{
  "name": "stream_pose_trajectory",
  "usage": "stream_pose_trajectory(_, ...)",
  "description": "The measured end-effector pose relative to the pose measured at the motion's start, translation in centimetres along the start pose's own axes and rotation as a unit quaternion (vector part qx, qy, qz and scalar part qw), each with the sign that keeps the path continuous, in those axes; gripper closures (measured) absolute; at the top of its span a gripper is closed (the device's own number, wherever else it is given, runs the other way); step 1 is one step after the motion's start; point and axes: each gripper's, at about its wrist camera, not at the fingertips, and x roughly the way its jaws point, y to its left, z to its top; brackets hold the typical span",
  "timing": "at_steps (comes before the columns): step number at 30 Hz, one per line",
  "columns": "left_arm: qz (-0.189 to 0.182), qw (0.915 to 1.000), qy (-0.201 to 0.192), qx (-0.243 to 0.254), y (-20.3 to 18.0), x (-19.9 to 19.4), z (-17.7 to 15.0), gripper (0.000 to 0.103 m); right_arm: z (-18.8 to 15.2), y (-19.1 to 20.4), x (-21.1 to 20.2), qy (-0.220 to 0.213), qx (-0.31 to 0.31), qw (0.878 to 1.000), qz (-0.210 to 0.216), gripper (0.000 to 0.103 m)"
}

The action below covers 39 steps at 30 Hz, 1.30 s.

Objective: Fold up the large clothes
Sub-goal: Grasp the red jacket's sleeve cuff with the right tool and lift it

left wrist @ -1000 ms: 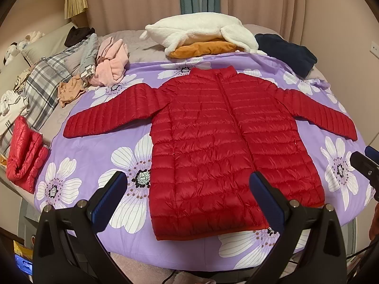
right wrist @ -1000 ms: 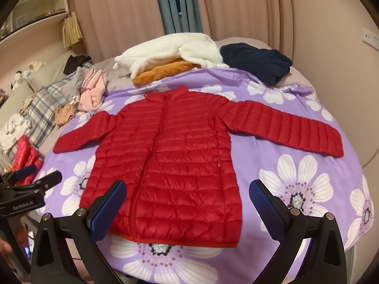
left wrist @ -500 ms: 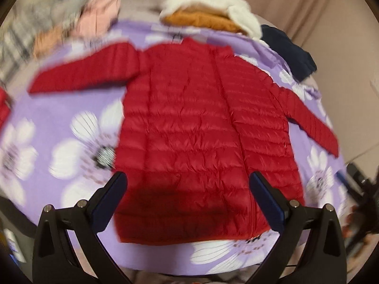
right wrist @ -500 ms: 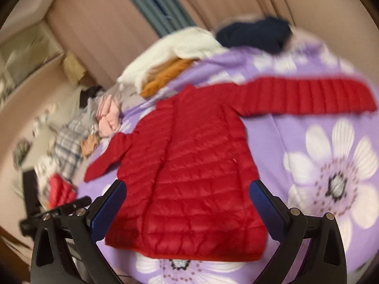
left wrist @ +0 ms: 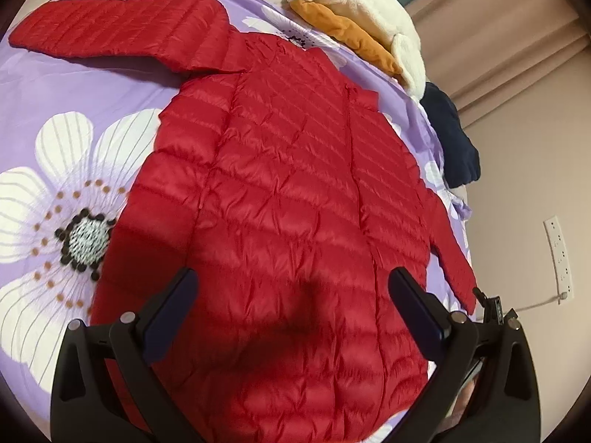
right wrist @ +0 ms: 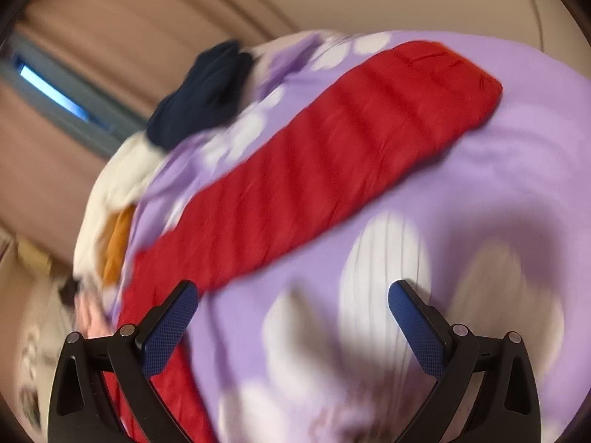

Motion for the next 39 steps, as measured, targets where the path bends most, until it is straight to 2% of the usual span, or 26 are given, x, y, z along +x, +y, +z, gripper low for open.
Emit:
stream_pose_trajectory(1, 0.003, 1.0, 0.0, 0.001, 0.2, 0.4, 0.3, 0.0, -0.2, -0.2, 0.3, 0.001, 0.012, 1.0, -0.012, 0.001)
stream_pose_trajectory(4, 0.016, 0.9999, 0.006, -0.002, 0.3, 1.3, 1.1, 0.0, 2.4, -1.0, 1.0, -0.033, 0.049, 0.998, 0.005, 0.001)
stream_pose_trajectory(9, 0.031, 0.9994, 0.013, 0.008, 0.5, 1.7, 1.1, 0.0, 3.9, -2.8, 0.5, -0.069, 0.115, 0.991, 0.02, 0.003)
stream_pose_trajectory(10, 0.039, 0.999, 0.018, 0.012, 0.5, 1.9, 1.0, 0.0, 3.8, -3.1, 0.4, -0.074, 0.12, 0.99, 0.014, 0.012)
stream_pose_trajectory(11, 0.044, 0.9988, 0.02, 0.014, 0.5, 2.0, 1.0, 0.0, 3.8, -3.3, 0.6, -0.076, 0.125, 0.989, 0.004, 0.027)
stream_pose_trajectory(12, 0.05, 0.9984, 0.022, 0.017, 0.6, 2.0, 1.0, 0.0, 3.9, -3.8, 0.7, -0.069, 0.131, 0.989, -0.014, 0.036)
stream_pose_trajectory(13, 0.06, 0.9977, 0.026, 0.017, 0.7, 2.1, 0.9, 0.0, 3.9, -4.3, 0.6, -0.062, 0.138, 0.988, -0.026, 0.052)
stream_pose_trajectory(17, 0.087, 0.9953, 0.04, 0.007, 1.6, 2.2, 0.6, 0.0, 4.2, -5.3, -0.2, -0.067, 0.15, 0.986, -0.022, 0.077)
stream_pose_trajectory(19, 0.102, 0.9934, 0.054, 0.003, 2.0, 2.1, 0.4, 0.0, 4.2, -5.3, -1.3, -0.074, 0.142, 0.987, -0.023, 0.086)
stream_pose_trajectory(20, 0.104, 0.9929, 0.057, 0.001, 2.2, 1.9, 0.3, 0.0, 4.4, -4.7, -0.3, -0.075, 0.139, 0.987, -0.022, 0.089)
stream_pose_trajectory(26, 0.115, 0.9905, 0.074, -0.013, 2.7, 1.0, -0.2, 0.0, 4.9, -1.2, -0.5, -0.091, 0.087, 0.992, -0.027, 0.092)
stream_pose_trajectory(32, 0.119, 0.9907, 0.065, -0.006, 2.7, 0.3, -0.4, 0.0, 5.0, 3.7, -2.8, -0.106, 0.0, 0.994, -0.016, 0.092)
stream_pose_trajectory(39, 0.122, 0.9913, 0.05, 0.002, 2.9, -0.8, -0.4, 0.0, 3.2, 11.7, -4.3, -0.114, -0.136, 0.984, -0.001, 0.092)
